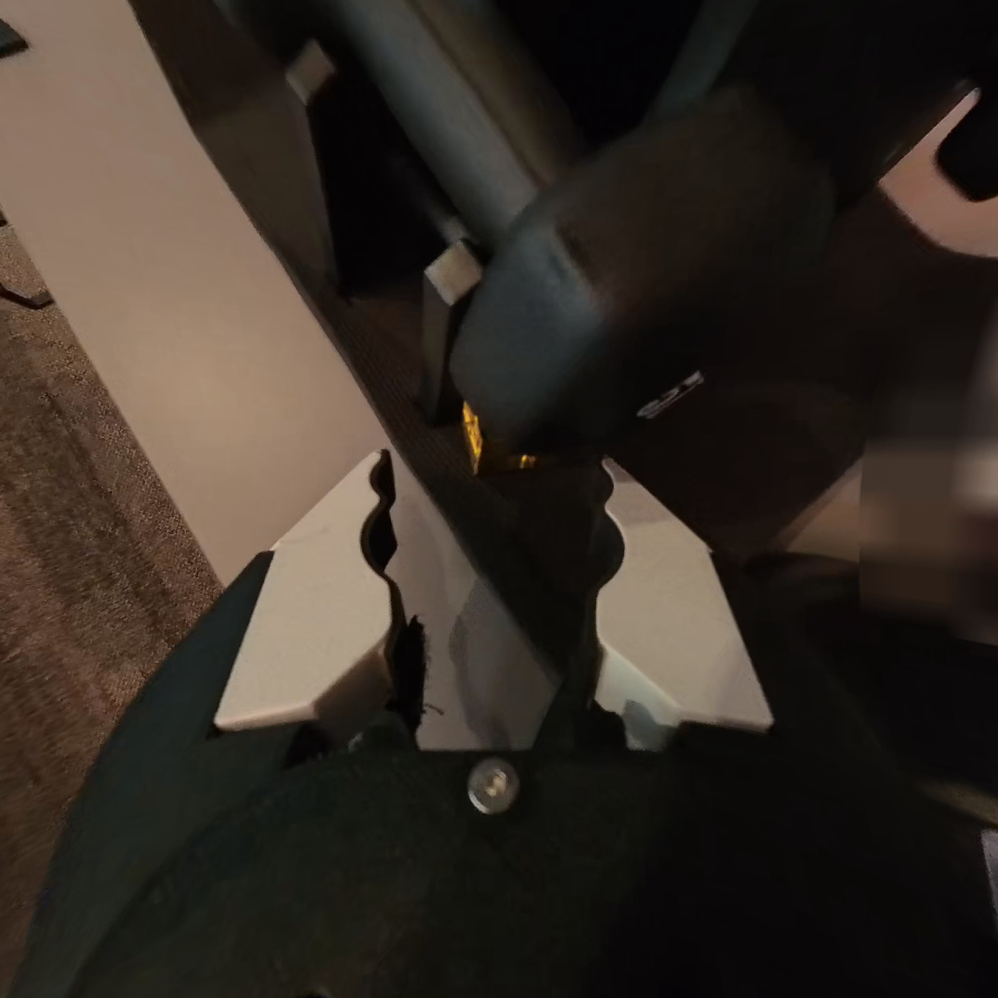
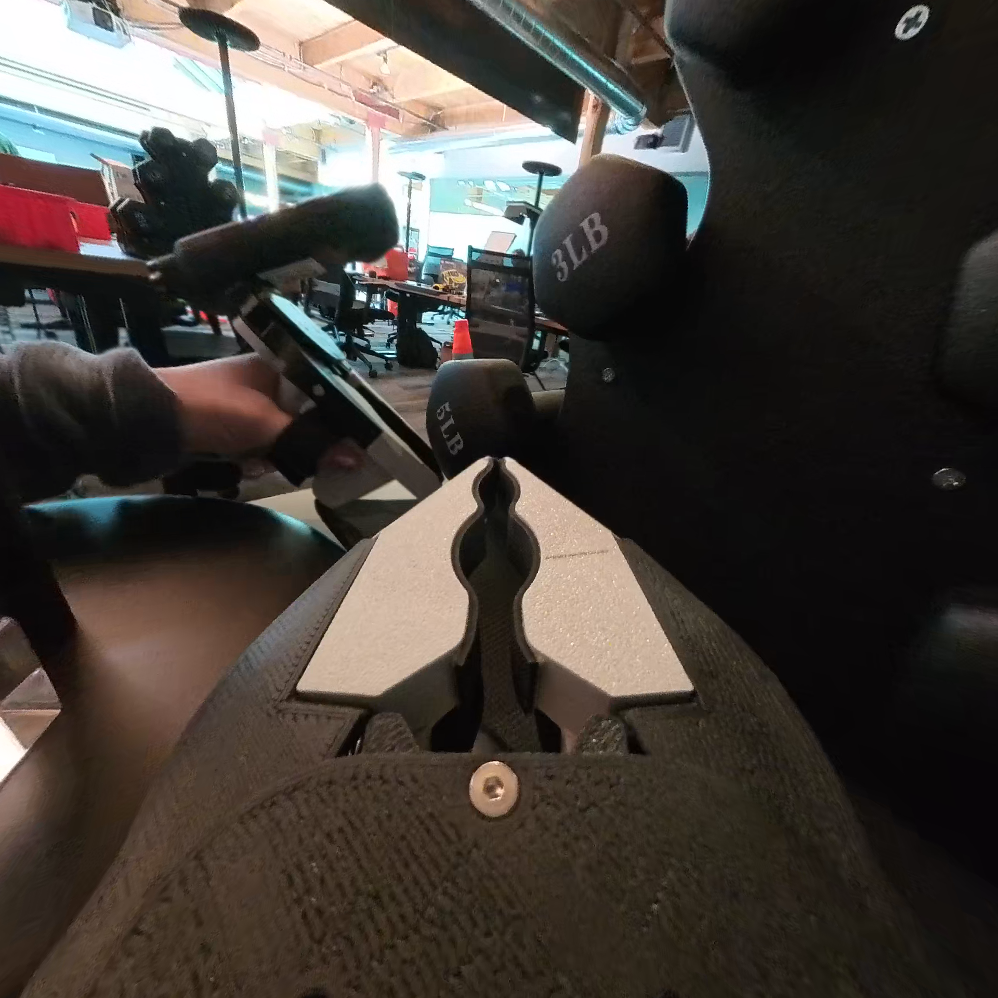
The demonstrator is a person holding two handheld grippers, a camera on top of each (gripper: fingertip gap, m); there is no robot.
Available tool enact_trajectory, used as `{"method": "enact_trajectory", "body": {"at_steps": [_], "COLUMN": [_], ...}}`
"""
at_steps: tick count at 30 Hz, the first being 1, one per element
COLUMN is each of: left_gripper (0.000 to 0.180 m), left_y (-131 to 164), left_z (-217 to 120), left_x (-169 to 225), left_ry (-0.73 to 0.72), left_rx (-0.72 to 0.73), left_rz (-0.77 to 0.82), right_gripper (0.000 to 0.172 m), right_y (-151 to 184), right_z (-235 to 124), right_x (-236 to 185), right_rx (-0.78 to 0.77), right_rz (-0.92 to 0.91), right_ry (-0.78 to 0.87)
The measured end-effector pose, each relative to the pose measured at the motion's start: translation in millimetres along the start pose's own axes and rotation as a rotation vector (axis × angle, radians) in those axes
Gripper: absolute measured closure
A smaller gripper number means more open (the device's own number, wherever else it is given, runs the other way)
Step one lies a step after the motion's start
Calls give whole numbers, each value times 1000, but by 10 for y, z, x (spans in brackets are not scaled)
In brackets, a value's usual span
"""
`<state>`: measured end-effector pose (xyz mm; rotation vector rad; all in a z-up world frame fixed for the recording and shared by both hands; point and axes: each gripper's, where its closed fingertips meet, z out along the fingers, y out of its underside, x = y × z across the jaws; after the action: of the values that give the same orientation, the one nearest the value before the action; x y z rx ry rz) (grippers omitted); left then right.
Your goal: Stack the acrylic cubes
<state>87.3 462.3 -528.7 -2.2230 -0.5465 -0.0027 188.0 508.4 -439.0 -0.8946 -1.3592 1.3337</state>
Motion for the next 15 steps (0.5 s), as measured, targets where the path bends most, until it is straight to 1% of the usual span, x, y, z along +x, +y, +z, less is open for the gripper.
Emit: {"method": "enact_trajectory", "body": {"at_steps": [3,4,6,7,9,11,15], "left_gripper": [110,118,143,152,154,155,155], "left_y": [-30,-52,-62,-44,-17,7,149], "left_z": [122,139,152,149,99,-5,-346], "left_x": [48,33,101,115,111,91,-37], "left_ry": [-22,-51,-40,-47,-73,-100,-199], "left_rx": [-10,-11,-24,-40,-50,-24,51], "left_rz": [28,43,75,87,97,91,53], "right_gripper": [172,172,172,172,172,172,172], "right_y": [0,0,2,1,-4,-6,-11], "right_z": [9,10,13,13,9,8,7], "right_x": [9,11,12,14,19,21,18], "right_rx": [2,2,2,3,7,9,13], "right_rz": [21,26,31,32,37,42,45], "right_ry": [-6,-7,-9,-9,-9,-12,-16]}}
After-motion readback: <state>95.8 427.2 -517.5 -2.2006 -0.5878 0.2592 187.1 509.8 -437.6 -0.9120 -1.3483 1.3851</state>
